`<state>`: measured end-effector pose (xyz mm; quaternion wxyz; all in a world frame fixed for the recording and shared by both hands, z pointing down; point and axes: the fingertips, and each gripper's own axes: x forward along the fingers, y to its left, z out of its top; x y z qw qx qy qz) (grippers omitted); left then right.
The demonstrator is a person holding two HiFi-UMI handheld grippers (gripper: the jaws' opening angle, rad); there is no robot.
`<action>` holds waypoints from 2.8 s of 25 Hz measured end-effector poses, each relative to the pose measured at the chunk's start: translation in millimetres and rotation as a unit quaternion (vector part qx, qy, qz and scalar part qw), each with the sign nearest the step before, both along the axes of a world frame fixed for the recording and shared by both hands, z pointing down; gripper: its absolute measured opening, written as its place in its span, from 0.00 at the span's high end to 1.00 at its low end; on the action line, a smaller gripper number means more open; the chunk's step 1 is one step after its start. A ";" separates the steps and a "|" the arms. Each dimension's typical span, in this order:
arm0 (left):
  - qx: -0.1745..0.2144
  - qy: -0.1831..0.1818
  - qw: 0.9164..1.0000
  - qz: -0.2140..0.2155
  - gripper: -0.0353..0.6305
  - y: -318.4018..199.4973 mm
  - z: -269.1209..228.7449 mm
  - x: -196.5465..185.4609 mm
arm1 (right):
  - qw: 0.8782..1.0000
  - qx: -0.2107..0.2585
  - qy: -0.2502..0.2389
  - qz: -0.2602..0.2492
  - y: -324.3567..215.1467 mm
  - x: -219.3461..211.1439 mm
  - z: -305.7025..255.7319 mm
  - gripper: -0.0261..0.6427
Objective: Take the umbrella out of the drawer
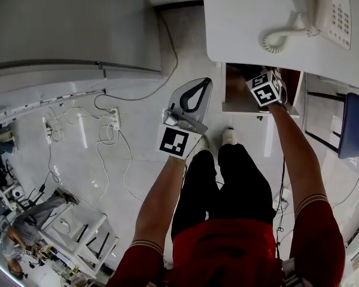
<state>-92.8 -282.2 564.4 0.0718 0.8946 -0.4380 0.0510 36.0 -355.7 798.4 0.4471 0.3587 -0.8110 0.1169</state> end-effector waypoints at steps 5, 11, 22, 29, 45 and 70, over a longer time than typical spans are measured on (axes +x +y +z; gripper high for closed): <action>-0.004 -0.003 1.000 -0.004 0.95 -6.1 7.6 -0.7 | 1.000 0.009 0.010 0.009 -4.7 0.7 8.8 0.49; -0.016 -0.005 1.000 -0.010 0.95 -3.0 14.3 -4.0 | 1.000 0.009 0.027 0.013 -7.3 2.9 11.5 0.51; -0.021 -0.007 1.000 -0.013 0.95 9.3 5.7 -9.5 | 0.996 -0.026 0.081 -0.042 14.6 15.0 6.1 0.56; -0.022 0.006 1.000 -0.009 0.95 18.9 -7.9 -5.4 | 0.988 -0.043 0.123 -0.076 33.7 23.3 -15.8 0.57; -0.020 0.026 0.998 0.045 0.95 49.0 -44.8 8.6 | 0.990 -0.031 0.121 -0.061 80.2 46.7 -108.7 0.57; 0.034 0.034 0.992 0.119 0.95 119.8 -162.5 13.7 | 0.977 0.067 -0.174 0.099 197.2 1.9 -325.4 0.57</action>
